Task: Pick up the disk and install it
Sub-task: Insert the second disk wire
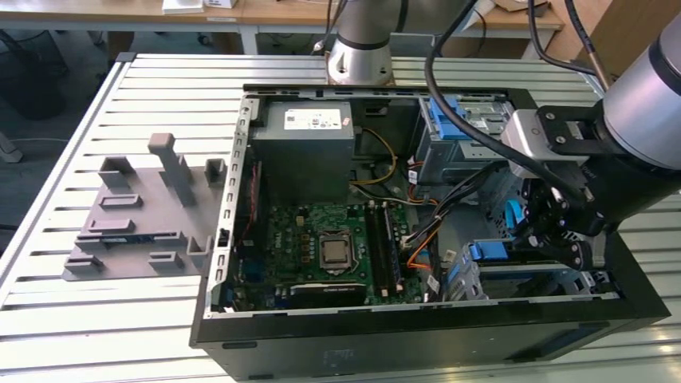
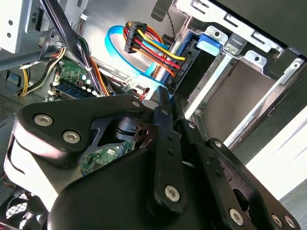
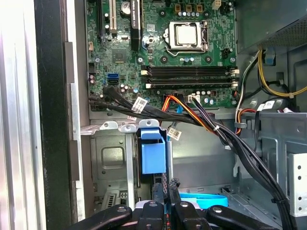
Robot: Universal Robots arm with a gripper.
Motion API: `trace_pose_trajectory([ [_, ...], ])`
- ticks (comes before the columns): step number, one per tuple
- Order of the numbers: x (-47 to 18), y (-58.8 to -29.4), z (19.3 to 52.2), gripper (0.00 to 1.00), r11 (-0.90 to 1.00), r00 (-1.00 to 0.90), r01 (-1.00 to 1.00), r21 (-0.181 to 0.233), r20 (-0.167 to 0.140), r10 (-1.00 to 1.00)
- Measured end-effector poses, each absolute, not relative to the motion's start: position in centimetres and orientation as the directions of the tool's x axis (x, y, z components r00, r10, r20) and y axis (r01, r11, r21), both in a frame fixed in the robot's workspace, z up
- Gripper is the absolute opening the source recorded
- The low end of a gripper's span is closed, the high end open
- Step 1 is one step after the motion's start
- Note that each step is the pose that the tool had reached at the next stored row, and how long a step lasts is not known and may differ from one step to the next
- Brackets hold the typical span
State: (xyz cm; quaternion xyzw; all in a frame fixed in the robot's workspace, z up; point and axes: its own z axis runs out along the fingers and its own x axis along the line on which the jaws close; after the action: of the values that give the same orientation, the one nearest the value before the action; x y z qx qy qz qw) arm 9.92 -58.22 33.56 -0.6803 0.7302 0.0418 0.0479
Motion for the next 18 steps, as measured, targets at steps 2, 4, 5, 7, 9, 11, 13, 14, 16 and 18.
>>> trace_pose_trajectory([
  [2, 9.97, -58.22, 33.55, 0.16, 0.071, -0.070, -0.997, -0.004, -0.127, -0.989],
  [4, 10.02, -58.22, 33.55, 0.16, 0.071, -0.070, -0.997, -0.004, -0.127, -0.989],
  [5, 10.05, -58.22, 33.55, 0.16, 0.071, -0.070, -0.997, -0.004, -0.127, -0.989],
  [7, 10.09, -58.22, 33.55, 0.16, 0.071, -0.070, -0.997, -0.004, -0.127, -0.989],
  [9, 10.13, -58.22, 33.56, 0.16, 0.071, -0.070, -0.997, -0.004, -0.127, -0.989],
  [11, 10.17, -58.22, 33.56, 0.16, 0.071, -0.070, -0.997, -0.004, -0.127, -0.989],
  [13, 10.18, -58.22, 33.56, 0.16, 0.071, -0.070, -0.997, -0.004, -0.127, -0.989],
  [14, 10.19, -58.23, 33.56, 0.16, 0.071, -0.070, -0.997, -0.004, -0.128, -0.989],
  [16, 10.19, -58.22, 33.55, 0.16, 0.071, -0.070, -0.997, -0.004, -0.130, -0.989],
  [18, 10.19, -58.22, 33.55, 0.16, 0.071, -0.070, -0.997, -0.004, -0.131, -0.989],
])
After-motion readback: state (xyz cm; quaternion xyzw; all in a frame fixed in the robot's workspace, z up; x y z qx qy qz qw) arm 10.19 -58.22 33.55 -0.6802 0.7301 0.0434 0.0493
